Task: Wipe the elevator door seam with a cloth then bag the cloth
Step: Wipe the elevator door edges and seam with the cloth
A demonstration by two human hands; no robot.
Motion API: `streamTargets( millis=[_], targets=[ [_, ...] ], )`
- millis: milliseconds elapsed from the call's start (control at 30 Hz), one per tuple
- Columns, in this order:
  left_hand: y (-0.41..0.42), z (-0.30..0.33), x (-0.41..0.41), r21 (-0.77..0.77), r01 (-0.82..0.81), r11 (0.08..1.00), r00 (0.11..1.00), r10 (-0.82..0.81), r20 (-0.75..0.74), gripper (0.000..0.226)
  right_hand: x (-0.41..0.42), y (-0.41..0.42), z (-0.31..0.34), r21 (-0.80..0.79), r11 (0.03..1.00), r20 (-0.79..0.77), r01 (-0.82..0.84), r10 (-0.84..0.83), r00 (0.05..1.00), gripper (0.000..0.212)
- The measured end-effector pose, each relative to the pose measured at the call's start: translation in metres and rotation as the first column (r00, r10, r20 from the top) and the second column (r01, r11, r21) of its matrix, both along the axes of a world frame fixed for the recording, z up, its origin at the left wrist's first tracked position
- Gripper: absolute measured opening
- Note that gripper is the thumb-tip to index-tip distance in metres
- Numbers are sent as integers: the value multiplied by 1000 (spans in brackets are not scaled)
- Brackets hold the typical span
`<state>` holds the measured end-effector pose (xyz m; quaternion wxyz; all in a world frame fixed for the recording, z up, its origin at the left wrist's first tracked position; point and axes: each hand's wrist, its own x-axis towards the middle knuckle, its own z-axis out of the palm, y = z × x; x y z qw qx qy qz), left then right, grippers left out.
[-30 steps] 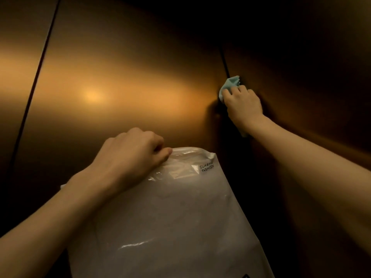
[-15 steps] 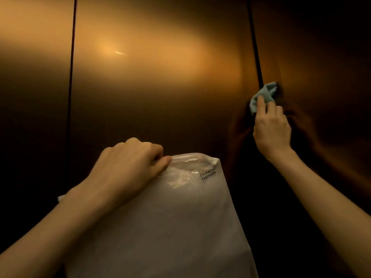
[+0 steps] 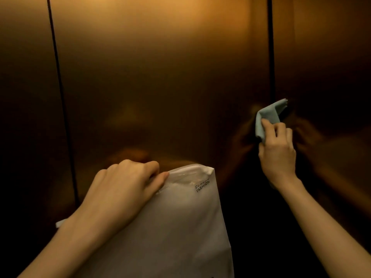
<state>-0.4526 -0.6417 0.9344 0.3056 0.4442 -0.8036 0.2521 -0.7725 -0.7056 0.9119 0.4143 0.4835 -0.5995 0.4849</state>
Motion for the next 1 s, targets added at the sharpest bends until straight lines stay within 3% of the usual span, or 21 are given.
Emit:
streamTargets(
  millis=[500, 633, 1000],
  targets=[
    [14, -55, -36, 103, 17, 994, 1000, -17, -3, 38, 4, 29, -141, 182, 979, 176, -88, 56, 983, 59],
    [16, -75, -45, 149, 33, 988, 999, -34, 7, 32, 5, 34, -177, 264, 953, 228, -149, 88, 970, 63],
    [26, -119, -46, 264, -47, 963, 997, 28, 74, 47, 3, 49, -252, 447, 856, 328, -258, 112, 938, 61]
  ],
)
